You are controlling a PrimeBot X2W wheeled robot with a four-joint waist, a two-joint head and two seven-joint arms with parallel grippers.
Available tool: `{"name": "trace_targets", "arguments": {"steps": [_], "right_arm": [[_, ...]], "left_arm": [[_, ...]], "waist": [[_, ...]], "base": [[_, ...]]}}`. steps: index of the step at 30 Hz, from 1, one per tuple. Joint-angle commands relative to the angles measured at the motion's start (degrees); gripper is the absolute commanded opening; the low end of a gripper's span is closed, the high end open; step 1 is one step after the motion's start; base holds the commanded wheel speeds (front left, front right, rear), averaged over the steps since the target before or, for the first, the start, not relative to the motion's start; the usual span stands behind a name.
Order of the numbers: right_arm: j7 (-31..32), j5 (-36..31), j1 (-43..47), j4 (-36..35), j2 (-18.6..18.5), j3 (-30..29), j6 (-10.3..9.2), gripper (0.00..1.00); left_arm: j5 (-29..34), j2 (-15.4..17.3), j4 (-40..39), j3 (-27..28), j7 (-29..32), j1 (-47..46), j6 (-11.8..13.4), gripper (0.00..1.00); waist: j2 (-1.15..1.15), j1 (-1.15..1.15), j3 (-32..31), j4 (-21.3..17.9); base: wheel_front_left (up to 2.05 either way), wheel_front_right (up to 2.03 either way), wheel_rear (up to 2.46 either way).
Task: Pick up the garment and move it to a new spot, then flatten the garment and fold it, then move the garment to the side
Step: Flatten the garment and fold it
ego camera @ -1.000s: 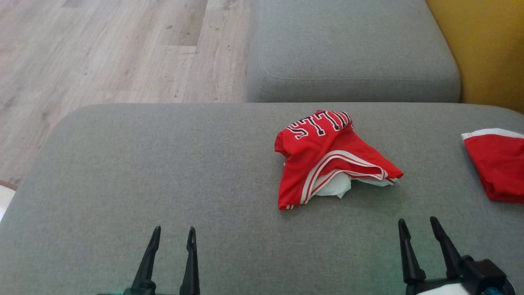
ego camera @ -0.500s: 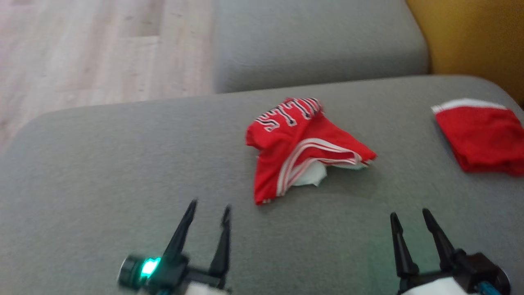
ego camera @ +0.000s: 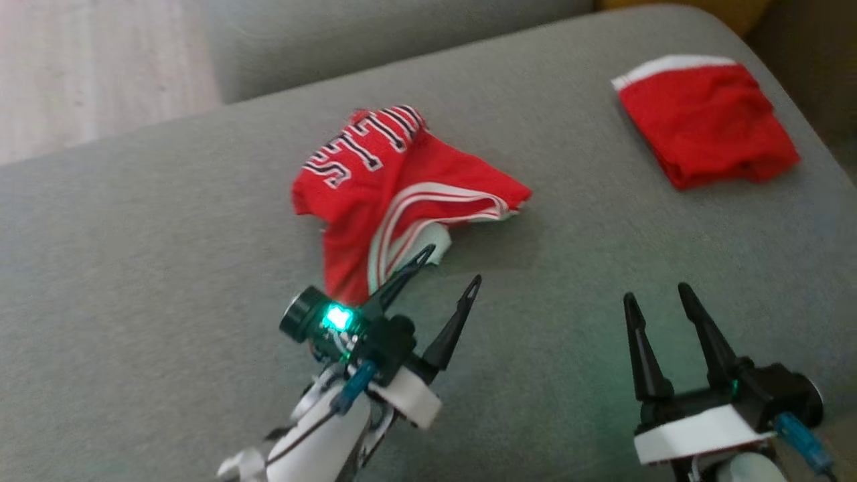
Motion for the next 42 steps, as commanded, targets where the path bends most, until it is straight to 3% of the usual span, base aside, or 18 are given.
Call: {"name": "trace_targets", "arguments": {"steps": [1,8,15,23,24,25,27,34,35,36,37,42], "right_arm": [[-0.6,0.0,-2.0,-2.0,-0.9,1.5,0.21,1.0],[-0.6,0.5,-3.8,-1.8,-0.4,2.4,0.21,1.0],[-0.6,1.0,-5.5,-1.6,-0.1,3.2,0.21,1.0],[-0.6,1.4,-6.8,-1.3,0.1,3.6,0.21,1.0],[-0.6,1.4,-6.9,-1.3,0.1,3.7,0.21,1.0],[-0.6,1.5,-7.0,-1.2,0.1,3.7,0.21,1.0],[-0.6,1.5,-7.2,-1.0,0.2,3.8,0.21,1.0],[-0.6,1.9,-7.7,-0.8,0.3,4.4,0.21,1.0],[-0.6,2.0,-7.7,-0.8,0.3,4.3,0.21,1.0],[-0.6,2.0,-7.7,-0.8,0.3,4.3,0.21,1.0],[-0.6,2.0,-7.7,-0.8,0.3,4.2,0.21,1.0],[-0.6,1.9,-8.0,-0.7,0.3,4.2,0.21,1.0]], "left_arm": [[-0.7,-0.1,-0.8,0.9,-0.3,-3.0,-0.2,1.0],[-3.8,-0.1,9.6,-5.2,0.1,-13.0,-0.6,1.0],[-7.1,-0.1,16.9,-9.6,2.6,-21.6,2.0,1.0],[-9.7,-0.1,24.3,-13.4,3.6,-27.7,3.2,1.0],[-9.7,-0.1,24.9,-14.1,3.3,-28.2,3.2,0.75],[-9.8,-0.1,25.5,-14.6,3.0,-28.7,3.3,0.43],[-9.9,-0.1,26.7,-15.7,2.5,-29.6,3.6,0.0],[-11.6,-0.1,31.6,-19.0,3.5,-30.5,1.6,0.0],[-12.0,-0.1,31.6,-19.3,3.4,-30.6,1.6,0.34],[-12.3,-0.1,31.7,-19.6,3.4,-30.7,1.6,0.96],[-12.7,-0.1,31.9,-19.9,3.4,-30.8,1.6,1.0],[-14.9,-0.1,32.5,-21.2,3.9,-31.3,1.2,1.0]], "waist": [[0.0,-0.02,3.4,-3.3],[0.0,-0.02,6.9,-6.0],[0.0,-0.02,9.6,-7.7],[0.0,-0.02,11.6,-9.0],[0.0,-0.02,11.6,-9.1],[0.0,-0.02,11.7,-9.2],[0.0,-0.02,11.7,-9.4],[0.0,-0.02,11.7,-9.9],[0.0,-0.02,11.8,-9.9],[0.0,-0.02,11.9,-9.9],[0.0,-0.02,12.0,-9.9],[0.0,-0.02,12.4,-9.9]], "base": [[0.0,0.0,0.0],[0.0,0.0,0.0],[0.0,0.0,0.0],[0.0,0.0,0.0],[0.0,0.0,0.0],[0.0,0.0,0.0],[0.0,0.0,0.0],[0.0,0.0,0.0],[0.0,0.0,0.0],[0.0,0.0,0.0],[0.0,0.0,0.0],[0.0,0.0,0.0]]}}
